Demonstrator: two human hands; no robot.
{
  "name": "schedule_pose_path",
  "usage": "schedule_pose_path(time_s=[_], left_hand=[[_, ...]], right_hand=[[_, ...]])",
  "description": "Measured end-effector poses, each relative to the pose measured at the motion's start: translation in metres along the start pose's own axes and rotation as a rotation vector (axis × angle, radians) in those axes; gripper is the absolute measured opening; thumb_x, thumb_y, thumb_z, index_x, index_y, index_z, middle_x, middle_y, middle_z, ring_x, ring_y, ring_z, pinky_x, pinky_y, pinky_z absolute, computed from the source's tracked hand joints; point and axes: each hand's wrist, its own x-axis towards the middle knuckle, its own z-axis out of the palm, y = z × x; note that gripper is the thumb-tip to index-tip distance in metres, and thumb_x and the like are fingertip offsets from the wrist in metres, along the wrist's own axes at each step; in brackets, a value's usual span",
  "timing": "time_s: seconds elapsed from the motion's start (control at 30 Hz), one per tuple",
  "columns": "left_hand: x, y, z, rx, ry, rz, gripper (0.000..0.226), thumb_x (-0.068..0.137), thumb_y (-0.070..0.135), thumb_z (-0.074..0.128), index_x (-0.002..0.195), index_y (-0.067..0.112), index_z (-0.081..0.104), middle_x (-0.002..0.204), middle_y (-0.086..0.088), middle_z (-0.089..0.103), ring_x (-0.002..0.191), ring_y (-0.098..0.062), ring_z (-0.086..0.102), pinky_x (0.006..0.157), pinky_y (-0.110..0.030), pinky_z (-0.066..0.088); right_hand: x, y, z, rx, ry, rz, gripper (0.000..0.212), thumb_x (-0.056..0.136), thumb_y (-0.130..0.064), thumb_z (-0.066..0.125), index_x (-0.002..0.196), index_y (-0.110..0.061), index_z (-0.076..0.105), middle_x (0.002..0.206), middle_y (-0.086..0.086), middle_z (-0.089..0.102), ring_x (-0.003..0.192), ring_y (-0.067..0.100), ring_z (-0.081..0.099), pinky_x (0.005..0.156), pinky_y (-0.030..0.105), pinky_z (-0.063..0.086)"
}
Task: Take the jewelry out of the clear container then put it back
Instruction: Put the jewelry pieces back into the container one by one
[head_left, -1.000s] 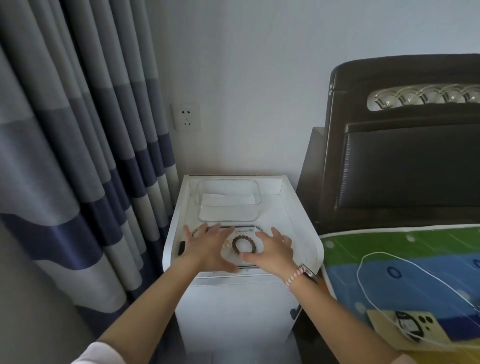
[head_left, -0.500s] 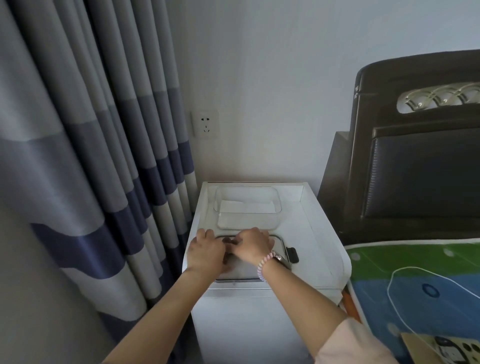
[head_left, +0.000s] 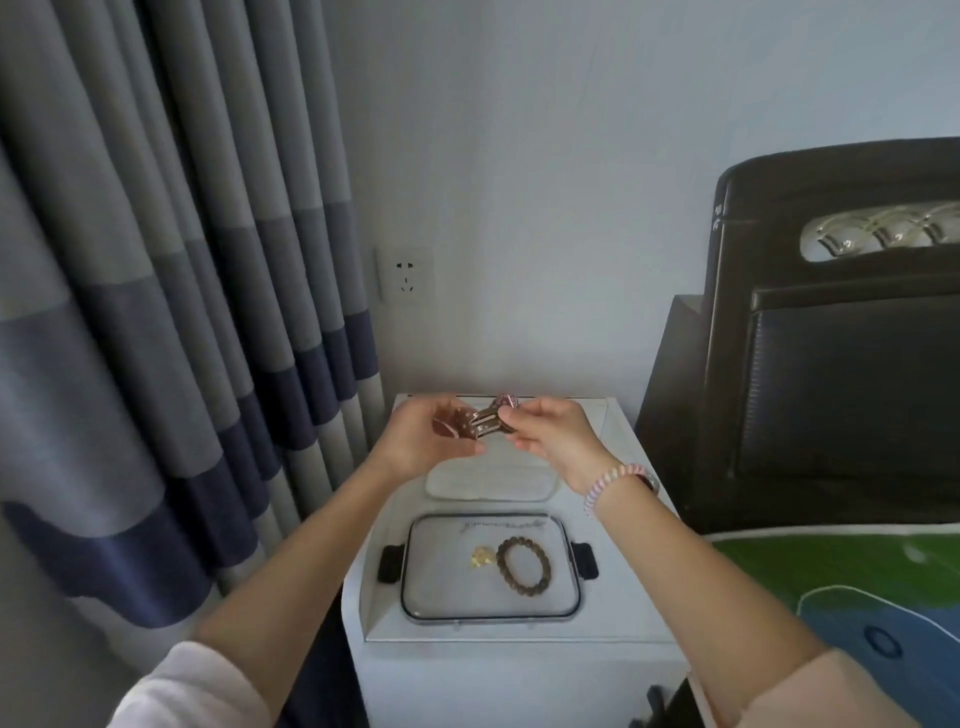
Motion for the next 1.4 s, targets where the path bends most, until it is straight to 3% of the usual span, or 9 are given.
schedule_pose_path(time_s=[0.13, 0.37, 0.63, 0.77, 0.83, 0.9, 1.07, 1.27, 1.4], left_hand=[[0.057, -0.011, 0.006, 0.580, -0.061, 0.018, 0.029, 0.072, 0.030, 0.084, 0.097, 0.022, 0.072, 0.095, 0.005, 0.068, 0.088, -0.015, 0.062, 0.078, -0.032, 0.053], [0.107, -0.042, 0.026, 0.929, -0.270, -0.041, 0.029, 0.077, 0.021, 0.078, 0.103, 0.012, 0.069, 0.103, -0.010, 0.072, 0.095, -0.029, 0.067, 0.074, -0.032, 0.050], [0.105, -0.062, 0.054, 1.081, -0.401, -0.143, 0.026, 0.075, 0.029, 0.077, 0.095, 0.013, 0.072, 0.097, -0.008, 0.073, 0.091, -0.028, 0.069, 0.074, -0.029, 0.049], [0.099, -0.051, 0.055, 0.914, -0.414, -0.230, 0.037, 0.085, 0.019, 0.073, 0.117, 0.004, 0.066, 0.119, -0.015, 0.068, 0.097, -0.024, 0.064, 0.068, -0.014, 0.047], [0.087, -0.037, 0.048, 0.886, -0.327, -0.192, 0.049, 0.082, 0.022, 0.075, 0.127, 0.008, 0.061, 0.124, -0.012, 0.066, 0.108, -0.026, 0.063, 0.084, -0.024, 0.051], [0.061, -0.026, 0.042, 0.770, -0.177, -0.117, 0.060, 0.080, 0.028, 0.075, 0.135, 0.014, 0.054, 0.128, -0.008, 0.064, 0.118, -0.026, 0.059, 0.094, -0.034, 0.051], [-0.032, -0.007, 0.068, 0.437, 0.208, 0.033, 0.038, 0.081, 0.040, 0.071, 0.118, 0.030, 0.063, 0.110, 0.010, 0.065, 0.105, -0.014, 0.061, 0.083, -0.031, 0.052], [-0.064, -0.002, 0.113, 0.788, -0.208, -0.274, 0.039, 0.079, 0.046, 0.062, 0.111, 0.023, 0.065, 0.122, -0.002, 0.059, 0.120, -0.026, 0.051, 0.097, -0.040, 0.040], [-0.066, -0.006, 0.120, 0.828, -0.176, -0.287, 0.031, 0.086, 0.043, 0.060, 0.105, 0.021, 0.069, 0.120, -0.004, 0.058, 0.119, -0.027, 0.050, 0.097, -0.040, 0.037]], right_hand=[[0.050, 0.017, 0.002, -0.236, 0.150, -0.022, 0.021, 0.083, -0.012, 0.072, 0.063, -0.004, 0.068, 0.075, 0.014, 0.065, 0.077, 0.023, 0.062, 0.088, 0.046, 0.055], [0.115, 0.056, 0.021, -0.776, 0.199, 0.105, 0.047, 0.086, -0.036, 0.062, 0.050, -0.014, 0.042, 0.048, -0.002, 0.046, 0.047, 0.016, 0.047, 0.038, 0.022, 0.027], [0.139, 0.090, 0.028, -0.934, 0.035, 0.238, 0.045, 0.086, -0.037, 0.060, 0.052, -0.012, 0.044, 0.052, 0.003, 0.047, 0.045, 0.014, 0.043, 0.045, 0.022, 0.036], [0.115, 0.074, 0.022, -0.854, 0.071, 0.122, 0.035, 0.082, -0.035, 0.064, 0.058, -0.013, 0.053, 0.058, 0.000, 0.055, 0.053, 0.017, 0.052, 0.051, 0.025, 0.041], [0.090, 0.062, 0.014, -0.748, 0.086, -0.024, 0.023, 0.083, -0.035, 0.065, 0.093, -0.015, 0.068, 0.091, -0.001, 0.066, 0.084, 0.018, 0.063, 0.075, 0.025, 0.048], [0.050, 0.051, 0.003, -0.684, 0.099, -0.182, 0.047, 0.082, -0.040, 0.065, 0.126, -0.024, 0.060, 0.115, -0.013, 0.060, 0.105, 0.007, 0.058, 0.088, 0.019, 0.044], [-0.044, 0.069, -0.026, -0.836, 0.201, -0.240, 0.031, 0.080, -0.047, 0.063, 0.109, -0.035, 0.064, 0.106, -0.021, 0.060, 0.105, 0.002, 0.056, 0.081, 0.012, 0.043], [-0.090, 0.106, -0.020, -1.206, 0.114, 0.053, 0.057, 0.080, -0.062, 0.051, 0.124, -0.028, 0.061, 0.138, -0.001, 0.044, 0.121, 0.027, 0.040, 0.098, 0.031, 0.041], [-0.096, 0.109, -0.014, -1.093, 0.235, 0.005, 0.026, 0.084, -0.046, 0.060, 0.099, -0.029, 0.072, 0.137, -0.006, 0.050, 0.121, 0.026, 0.044, 0.095, 0.029, 0.044]])
